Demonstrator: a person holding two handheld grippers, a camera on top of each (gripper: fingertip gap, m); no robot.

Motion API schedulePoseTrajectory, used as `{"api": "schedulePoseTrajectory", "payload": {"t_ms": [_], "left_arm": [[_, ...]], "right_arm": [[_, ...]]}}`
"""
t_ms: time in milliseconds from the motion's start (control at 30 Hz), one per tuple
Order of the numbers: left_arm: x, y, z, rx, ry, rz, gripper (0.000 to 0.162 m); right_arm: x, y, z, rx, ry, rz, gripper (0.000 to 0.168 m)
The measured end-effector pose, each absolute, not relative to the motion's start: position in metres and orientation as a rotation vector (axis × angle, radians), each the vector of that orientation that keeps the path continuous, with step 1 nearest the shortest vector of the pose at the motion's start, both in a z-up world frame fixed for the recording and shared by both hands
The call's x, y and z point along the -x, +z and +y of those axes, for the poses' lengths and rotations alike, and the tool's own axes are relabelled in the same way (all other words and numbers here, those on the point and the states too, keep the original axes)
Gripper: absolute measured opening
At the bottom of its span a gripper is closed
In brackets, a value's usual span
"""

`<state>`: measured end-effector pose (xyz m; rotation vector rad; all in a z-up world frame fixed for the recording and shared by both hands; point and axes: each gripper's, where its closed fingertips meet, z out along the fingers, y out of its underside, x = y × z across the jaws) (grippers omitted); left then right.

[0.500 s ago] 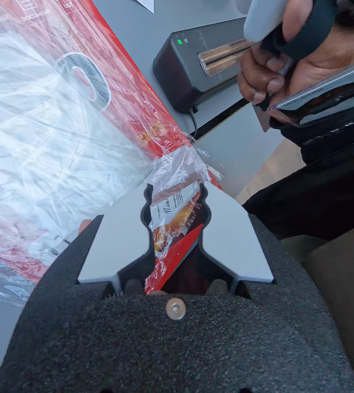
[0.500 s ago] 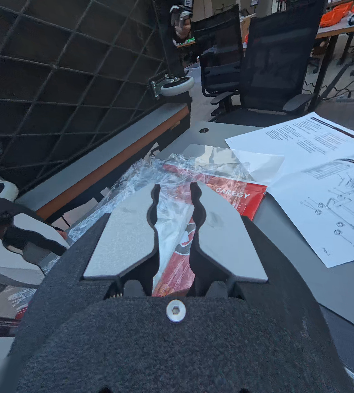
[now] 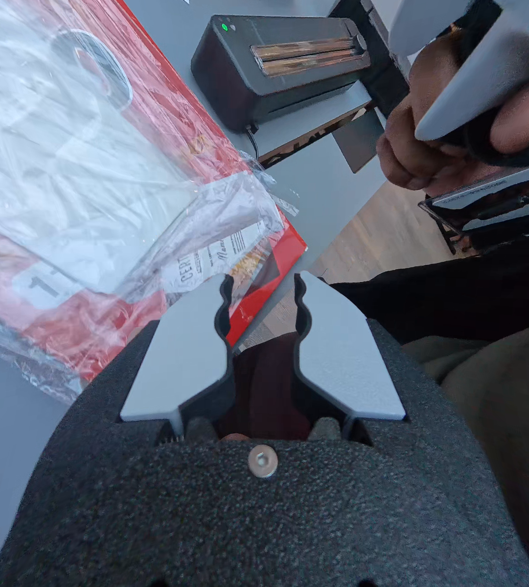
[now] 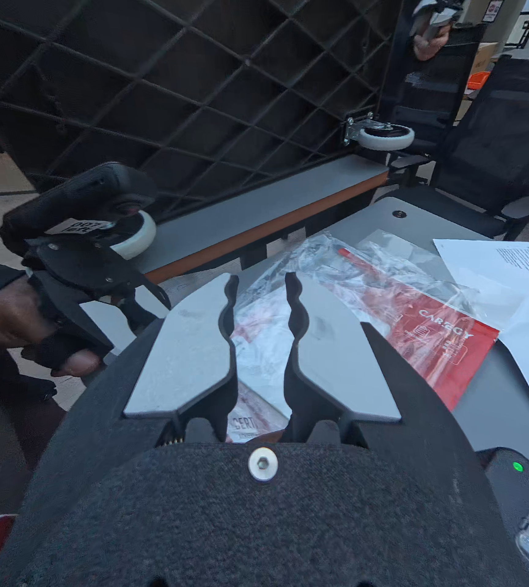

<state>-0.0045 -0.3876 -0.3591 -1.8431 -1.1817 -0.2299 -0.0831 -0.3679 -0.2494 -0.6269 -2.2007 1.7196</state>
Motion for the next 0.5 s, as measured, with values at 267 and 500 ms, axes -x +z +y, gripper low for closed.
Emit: {"api": "schedulePoseTrajectory", "payload": {"t_ms": [267, 500], "left_arm": [[-0.104, -0.347, -0.457, 1.824, -0.151, -1.076, 0.038], [-0.242, -0.325, -0.588, 1.683, -0.011, -1.151, 0.038]], "right_arm": [[-0.041, -0.223, -0.473, 0.440, 1.730, -2.220, 0.033], [-0.191, -0.210, -0.619, 0.282, 1.755, -2.242, 0.033]]}}
